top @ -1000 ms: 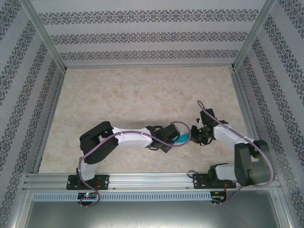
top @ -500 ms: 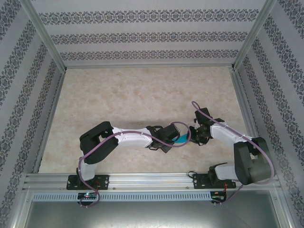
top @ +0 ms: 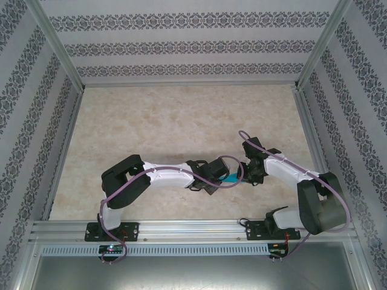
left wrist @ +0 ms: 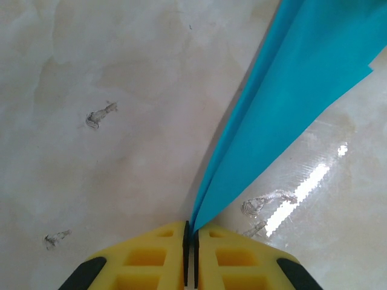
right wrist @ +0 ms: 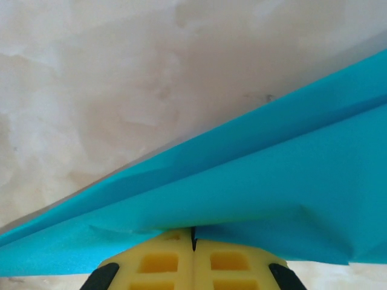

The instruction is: Fold a paper plane with a square sheet of paper (pick it up from the middle)

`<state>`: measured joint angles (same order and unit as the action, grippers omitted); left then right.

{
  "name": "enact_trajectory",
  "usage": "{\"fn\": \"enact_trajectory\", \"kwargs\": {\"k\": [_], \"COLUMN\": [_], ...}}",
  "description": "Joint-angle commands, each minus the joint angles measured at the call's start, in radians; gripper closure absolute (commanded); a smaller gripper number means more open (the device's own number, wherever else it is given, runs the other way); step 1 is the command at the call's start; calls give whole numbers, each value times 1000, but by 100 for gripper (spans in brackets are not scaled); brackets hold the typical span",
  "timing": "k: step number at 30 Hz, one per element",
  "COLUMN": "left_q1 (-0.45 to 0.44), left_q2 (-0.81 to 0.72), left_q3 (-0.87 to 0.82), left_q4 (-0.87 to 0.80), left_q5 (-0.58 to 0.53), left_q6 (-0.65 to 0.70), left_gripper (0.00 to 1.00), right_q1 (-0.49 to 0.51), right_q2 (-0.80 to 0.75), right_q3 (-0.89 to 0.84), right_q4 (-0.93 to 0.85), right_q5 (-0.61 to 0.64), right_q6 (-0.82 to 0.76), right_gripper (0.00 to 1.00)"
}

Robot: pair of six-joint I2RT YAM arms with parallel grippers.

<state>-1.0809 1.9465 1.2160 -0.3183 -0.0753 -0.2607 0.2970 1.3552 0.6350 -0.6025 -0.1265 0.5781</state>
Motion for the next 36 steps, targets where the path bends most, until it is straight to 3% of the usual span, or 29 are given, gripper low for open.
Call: {"fn": "enact_trajectory", "kwargs": {"k": [1,19,36], "left_q1": [1,3,104], "left_q2": [-14,-188,-35], "left_q3": [-11,-8,-30], "left_q4": [-81,-72,365], "left_q5": [-33,104,508], "left_q6": [26,-46,-249], "left_gripper": [86,80,94], "right_q1": [-7,1,4], "right_q2": [11,48,56], "right_q3": [6,32,41], "right_q4": [-83,-89,-89], "right_q5": [86,101,90], "right_q6": [-11,-32,-51], "right_gripper": [100,100,100]}}
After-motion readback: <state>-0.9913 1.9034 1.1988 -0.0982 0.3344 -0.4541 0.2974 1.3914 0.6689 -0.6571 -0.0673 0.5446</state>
